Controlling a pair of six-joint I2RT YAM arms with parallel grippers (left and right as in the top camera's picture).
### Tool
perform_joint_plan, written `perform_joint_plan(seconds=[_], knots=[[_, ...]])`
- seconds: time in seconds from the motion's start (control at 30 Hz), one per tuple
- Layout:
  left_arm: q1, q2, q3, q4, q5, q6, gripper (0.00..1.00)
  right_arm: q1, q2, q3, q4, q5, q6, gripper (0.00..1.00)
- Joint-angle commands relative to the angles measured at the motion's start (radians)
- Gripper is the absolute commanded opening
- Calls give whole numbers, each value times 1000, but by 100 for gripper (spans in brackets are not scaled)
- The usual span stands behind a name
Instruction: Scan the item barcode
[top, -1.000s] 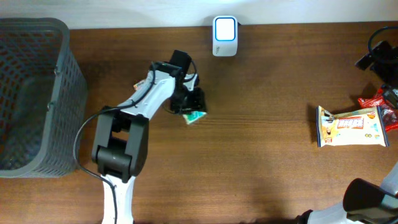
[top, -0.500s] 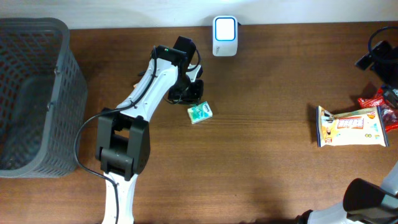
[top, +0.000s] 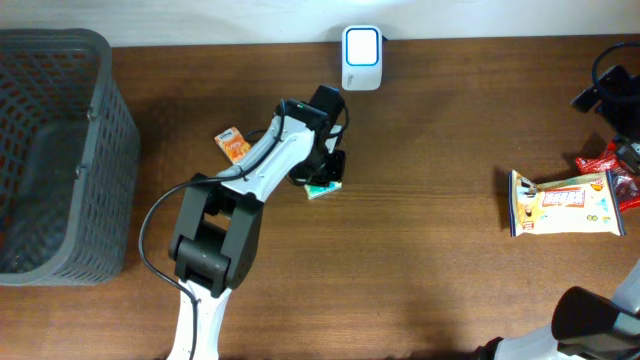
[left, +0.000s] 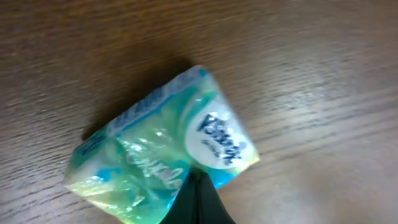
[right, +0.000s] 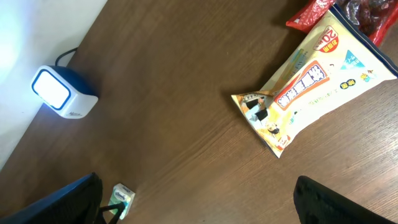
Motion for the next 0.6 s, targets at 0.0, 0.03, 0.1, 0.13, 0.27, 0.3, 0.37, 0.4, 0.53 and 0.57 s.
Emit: perform_joint_plan(seconds=[0.0,0.03,0.1,0.13,0.27,0.3,0.37,0.4,0.53,0.57], knots=[[5,3,-10,3,-64,-39,0,3,-5,-1,0,-9,5,98],[5,3,-11,1,-66,-40,0,4,-5,-1,0,-9,5,98],[5,3,-11,1,-66,-40,0,3,-5,-1,0,-9,5,98],[5,3,-11,0,-67,-40,0,4,-5,-1,0,-9,5,98],[2,3,-21,-3,-66,-47,0,3,-5,-1,0,-9,5,98],[-1,3,-26,-3,-65,-47,0,3,-5,-1,0,-9,5,98],[-12,3,-38,-2,-65,-47,0,4,-5,-1,0,-9,5,98],[-18,3,-40,-3,-65,-48,0,3,-5,-1,0,-9,5,98],[-42,3,-40,-3,-65,-50,0,3,-5,-1,0,-9,5,98],[-48,3,-41,-4,-66,-50,0,4,-5,-1,0,-9,5,98]])
